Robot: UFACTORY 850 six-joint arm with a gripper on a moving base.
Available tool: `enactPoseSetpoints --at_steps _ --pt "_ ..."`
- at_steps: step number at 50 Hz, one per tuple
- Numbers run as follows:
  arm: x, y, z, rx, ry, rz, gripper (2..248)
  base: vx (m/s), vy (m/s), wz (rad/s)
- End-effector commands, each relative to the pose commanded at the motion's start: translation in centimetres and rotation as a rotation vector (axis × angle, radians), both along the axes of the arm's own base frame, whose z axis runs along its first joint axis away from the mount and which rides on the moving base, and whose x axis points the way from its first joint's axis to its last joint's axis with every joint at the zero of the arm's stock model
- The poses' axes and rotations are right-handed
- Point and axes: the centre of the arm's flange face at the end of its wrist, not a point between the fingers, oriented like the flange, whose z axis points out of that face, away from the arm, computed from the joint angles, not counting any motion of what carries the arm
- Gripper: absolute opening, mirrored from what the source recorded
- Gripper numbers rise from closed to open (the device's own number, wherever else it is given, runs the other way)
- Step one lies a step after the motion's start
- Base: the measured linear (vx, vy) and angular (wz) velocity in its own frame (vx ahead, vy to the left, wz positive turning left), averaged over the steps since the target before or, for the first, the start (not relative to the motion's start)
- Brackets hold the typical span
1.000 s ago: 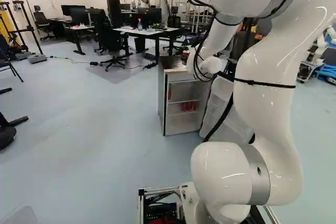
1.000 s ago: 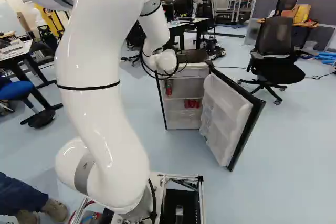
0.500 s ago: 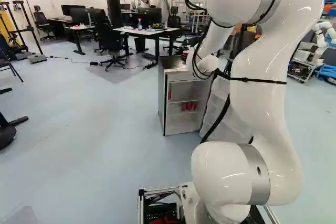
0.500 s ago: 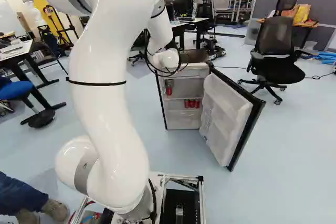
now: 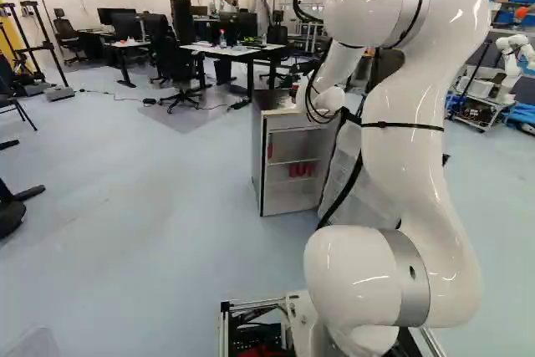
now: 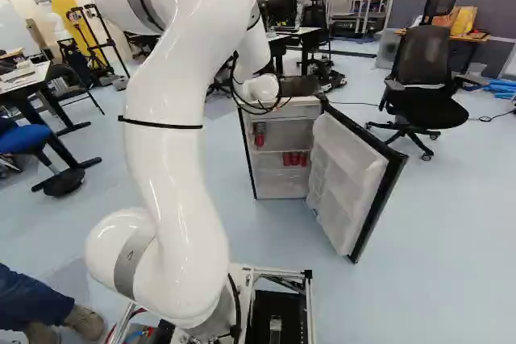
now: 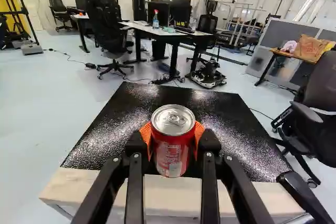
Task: Grab a drink from the fridge
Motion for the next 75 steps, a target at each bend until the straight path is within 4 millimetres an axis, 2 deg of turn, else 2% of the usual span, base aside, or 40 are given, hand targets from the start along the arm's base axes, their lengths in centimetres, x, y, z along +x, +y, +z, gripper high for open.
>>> enactPoseSetpoints --at_steps 38,59,60,64,65,70,71,75 --pt "5.0 -1.9 -1.6 -0.017 0.032 -0.025 98 0.0 0.0 0.0" --pt "5.1 -2.0 -1.7 -0.017 0.031 -0.026 100 0.0 0.0 0.0" --pt "5.1 -2.0 -1.7 -0.017 0.031 -0.026 127 0.0 0.0 0.0" --pt "5.1 -2.0 -1.7 -0.017 0.031 -0.026 127 0.0 0.0 0.0" --pt "5.1 -2.0 -1.7 -0.017 0.031 -0.026 160 0.0 0.0 0.0" --pt "5.1 -2.0 -1.7 -0.017 0.031 -0.026 160 0.0 0.0 0.0" --pt "5.1 -2.0 -1.7 -0.017 0.031 -0.026 196 0.0 0.0 0.0" --pt "5.1 -2.0 -1.7 -0.017 0.031 -0.026 196 0.0 0.0 0.0"
